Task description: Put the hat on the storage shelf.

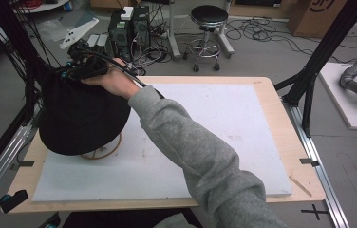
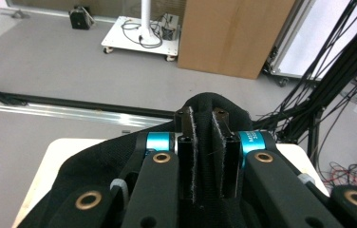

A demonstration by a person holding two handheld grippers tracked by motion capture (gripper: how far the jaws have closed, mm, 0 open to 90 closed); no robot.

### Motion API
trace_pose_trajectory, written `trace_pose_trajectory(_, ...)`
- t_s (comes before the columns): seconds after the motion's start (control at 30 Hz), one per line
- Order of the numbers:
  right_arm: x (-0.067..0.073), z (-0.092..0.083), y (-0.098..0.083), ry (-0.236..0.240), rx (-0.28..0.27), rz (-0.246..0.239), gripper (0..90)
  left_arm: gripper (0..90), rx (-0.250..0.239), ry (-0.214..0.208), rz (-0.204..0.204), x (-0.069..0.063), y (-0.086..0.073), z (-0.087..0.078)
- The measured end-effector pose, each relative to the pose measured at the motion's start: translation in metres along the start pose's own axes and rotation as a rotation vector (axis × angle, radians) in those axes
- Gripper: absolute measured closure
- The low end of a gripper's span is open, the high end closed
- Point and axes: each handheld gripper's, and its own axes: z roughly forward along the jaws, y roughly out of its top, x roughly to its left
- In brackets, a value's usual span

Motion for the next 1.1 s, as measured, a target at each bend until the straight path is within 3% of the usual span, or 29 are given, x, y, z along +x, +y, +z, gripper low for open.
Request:
trace_pose_trajectory(0.4, 0.007, -0.013, -0.007, 0.022, 0.004, -0.012, 81.8, 1.7, 0.009, 0.004, 0.020, -0.003, 0.003, 0.004)
trace_pose_trajectory(0.43, 0.007, -0.015, -0.009, 0.016, 0.001, -0.014, 76.1, 1.8, 0.006, 0.004, 0.020, -0.002, 0.003, 0.003)
trace_pose_trajectory(0.47, 0.007, -0.015, -0.009, 0.016, 0.001, -0.014, 76.1, 1.8, 0.003, 0.003, 0.019, -0.002, 0.003, 0.003)
trace_pose_trajectory(0.5, 0.008, -0.016, -0.009, 0.009, -0.005, -0.009, 65.7, 1.8, 0.002, 0.004, 0.019, -0.002, 0.004, 0.002)
trace_pose_trajectory(0.57, 0.009, -0.017, -0.009, 0.002, -0.004, -0.009, 61.4, 1.8, -0.003, 0.003, 0.019, -0.001, 0.005, 0.002)
trace_pose_trajectory(0.67, 0.010, -0.020, -0.010, -0.051, -0.015, -0.020, 37.7, 1.8, -0.003, 0.000, 0.020, -0.001, 0.005, 0.002)
trace_pose_trajectory(0.73, 0.010, -0.022, -0.010, -0.060, -0.018, -0.022, 33.8, 1.8, -0.005, -0.001, 0.020, 0.000, 0.006, 0.003)
trace_pose_trajectory(0.77, 0.009, -0.024, -0.011, -0.065, -0.030, -0.017, 28.6, 1.7, -0.007, -0.004, 0.021, 0.001, 0.007, 0.003)
trace_pose_trajectory(0.8, 0.006, -0.031, -0.014, -0.055, -0.049, 0.022, 18.5, 1.8, -0.014, -0.007, 0.023, 0.004, 0.009, 0.005)
trace_pose_trajectory(0.83, 0.006, -0.031, -0.014, -0.055, -0.049, 0.022, 18.5, 1.8, -0.014, -0.007, 0.023, 0.004, 0.009, 0.005)
trace_pose_trajectory(0.9, 0.004, -0.041, -0.017, -0.071, -0.067, 0.066, 11.2, 1.8, -0.017, -0.014, 0.026, 0.007, 0.011, 0.007)
trace_pose_trajectory(1.03, -0.003, -0.078, -0.028, -0.109, -0.123, 0.127, 11.2, 1.8, -0.025, -0.019, 0.031, 0.012, 0.016, 0.011)
trace_pose_trajectory(1.1, -0.004, -0.083, -0.030, -0.119, -0.122, 0.139, 11.2, 1.8, -0.034, -0.024, 0.031, 0.015, 0.019, 0.013)
